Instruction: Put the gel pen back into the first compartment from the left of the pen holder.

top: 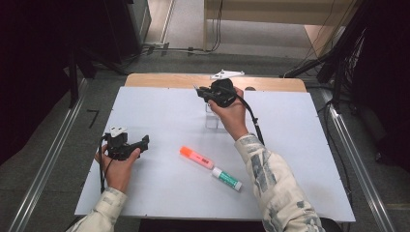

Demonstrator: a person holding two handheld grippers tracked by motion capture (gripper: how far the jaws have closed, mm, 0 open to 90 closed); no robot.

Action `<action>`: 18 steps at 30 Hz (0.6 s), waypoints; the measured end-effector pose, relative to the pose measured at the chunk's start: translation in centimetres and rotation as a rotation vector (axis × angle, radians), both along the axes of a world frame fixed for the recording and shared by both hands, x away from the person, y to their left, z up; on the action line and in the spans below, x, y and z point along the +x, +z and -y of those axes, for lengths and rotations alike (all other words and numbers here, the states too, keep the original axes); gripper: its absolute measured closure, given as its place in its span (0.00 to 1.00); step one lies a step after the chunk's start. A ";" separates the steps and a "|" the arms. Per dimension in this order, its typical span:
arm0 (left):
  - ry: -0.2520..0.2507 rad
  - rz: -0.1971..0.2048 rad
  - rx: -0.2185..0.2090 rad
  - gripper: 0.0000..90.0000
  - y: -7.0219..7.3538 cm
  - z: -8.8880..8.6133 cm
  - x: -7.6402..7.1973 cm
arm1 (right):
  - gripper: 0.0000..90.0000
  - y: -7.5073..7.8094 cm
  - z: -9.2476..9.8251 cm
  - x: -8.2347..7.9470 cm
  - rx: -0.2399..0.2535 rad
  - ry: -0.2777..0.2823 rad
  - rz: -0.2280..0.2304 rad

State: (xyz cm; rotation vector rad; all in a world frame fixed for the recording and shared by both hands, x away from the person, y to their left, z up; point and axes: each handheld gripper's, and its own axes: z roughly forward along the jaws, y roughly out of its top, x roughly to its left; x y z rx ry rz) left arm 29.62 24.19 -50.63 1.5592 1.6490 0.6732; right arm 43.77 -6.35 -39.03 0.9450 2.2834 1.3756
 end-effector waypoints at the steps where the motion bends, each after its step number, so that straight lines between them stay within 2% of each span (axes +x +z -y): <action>1: 0.000 0.000 0.001 0.18 0.0 0.0 0.0 | 0.88 0.0 -0.1 0.1 -0.002 -0.002 0.003; 11: -0.003 0.001 0.000 0.18 0.0 -0.1 0.0 | 0.88 0.2 -0.7 1.4 -0.019 -0.019 0.003; 18: -0.006 0.002 -0.003 0.19 0.0 0.0 0.0 | 0.88 0.7 -0.8 2.2 -0.013 -0.041 0.002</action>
